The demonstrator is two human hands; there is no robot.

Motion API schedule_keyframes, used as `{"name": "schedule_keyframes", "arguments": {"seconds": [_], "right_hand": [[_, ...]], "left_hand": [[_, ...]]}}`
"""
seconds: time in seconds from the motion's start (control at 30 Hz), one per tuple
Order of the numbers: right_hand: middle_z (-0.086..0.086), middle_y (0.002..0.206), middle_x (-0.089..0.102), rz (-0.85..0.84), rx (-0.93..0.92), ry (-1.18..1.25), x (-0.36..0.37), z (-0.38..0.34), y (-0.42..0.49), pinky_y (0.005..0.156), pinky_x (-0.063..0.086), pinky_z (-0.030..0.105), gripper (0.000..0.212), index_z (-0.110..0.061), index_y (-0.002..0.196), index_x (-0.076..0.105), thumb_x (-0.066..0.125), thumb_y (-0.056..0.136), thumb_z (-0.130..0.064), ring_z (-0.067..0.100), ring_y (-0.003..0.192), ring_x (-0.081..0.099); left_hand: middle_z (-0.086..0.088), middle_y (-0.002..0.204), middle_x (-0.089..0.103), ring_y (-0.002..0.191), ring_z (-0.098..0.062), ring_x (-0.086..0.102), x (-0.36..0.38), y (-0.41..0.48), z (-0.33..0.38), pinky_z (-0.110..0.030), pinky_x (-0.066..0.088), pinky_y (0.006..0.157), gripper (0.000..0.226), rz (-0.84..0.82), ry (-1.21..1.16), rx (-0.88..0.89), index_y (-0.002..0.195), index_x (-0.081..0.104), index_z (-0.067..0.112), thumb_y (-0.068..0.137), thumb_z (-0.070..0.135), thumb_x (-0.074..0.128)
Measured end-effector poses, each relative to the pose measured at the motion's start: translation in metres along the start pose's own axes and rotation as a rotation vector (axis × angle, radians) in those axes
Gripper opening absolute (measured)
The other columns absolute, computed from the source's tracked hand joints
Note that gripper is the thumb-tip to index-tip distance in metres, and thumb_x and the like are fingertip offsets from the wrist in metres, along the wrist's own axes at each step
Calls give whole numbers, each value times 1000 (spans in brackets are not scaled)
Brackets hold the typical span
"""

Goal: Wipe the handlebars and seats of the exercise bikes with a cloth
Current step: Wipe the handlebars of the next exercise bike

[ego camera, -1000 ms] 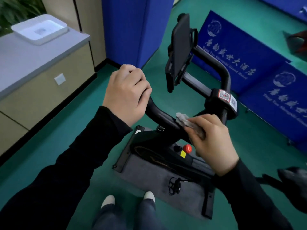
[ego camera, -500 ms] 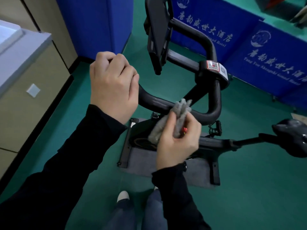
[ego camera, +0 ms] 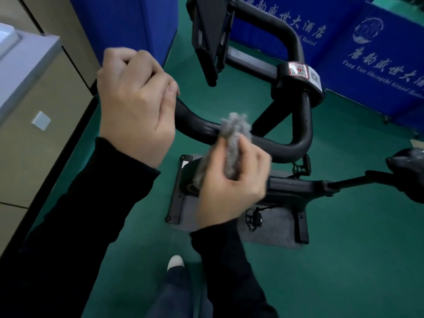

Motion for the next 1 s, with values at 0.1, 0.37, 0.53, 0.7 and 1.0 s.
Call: {"name": "schedule_keyframes", "arguments": {"seconds": [0.1,0.37,0.53,0.7,1.0], "right_hand": [[15,84,59,-73,-21,58,23,-17,-12,71,52,35,17,3,93,72,72,76,4,27,77,61],[15,87,58,61,12,-71,-25,20,9,69,52,26,14,5,91,69,73,77,4,26,76,60],[14,90,59,0,81,21,7,-1,-17,74,52,25,16,3,94,68,73,79,-1,16,83,59],[3,94,68,-116,508,255,8,26,-45,79,55,34,18,-10,101,63,70,85,-12,17,92,65],[10,101,70,-237,1359,954,46,40,-60,82,53,29,22,-2,111,61,53,93,-11,18,90,67]], "left_hand": [[-12,91,58,102,-29,39,-1,0,0,-42,35,82,32,-5,11,29,83,65,0,98,16,41],[-9,92,58,103,-24,36,-2,-2,0,-41,36,85,29,8,-23,18,84,67,1,96,14,44],[-12,88,59,100,-26,37,-3,0,3,-40,34,81,26,47,22,55,81,66,0,94,12,46],[-12,89,61,97,-37,48,-4,-1,6,-42,35,80,27,50,63,135,84,66,1,96,15,47],[-12,91,61,97,-39,51,-5,0,6,-43,37,81,27,28,79,129,84,67,1,96,14,46]]}}
Point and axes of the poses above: each hand's wrist, its own y-axis towards the middle knuckle, its own x-axis out of the palm, z = x × y, the point moved 7 cm from there along y, towards the middle knuckle
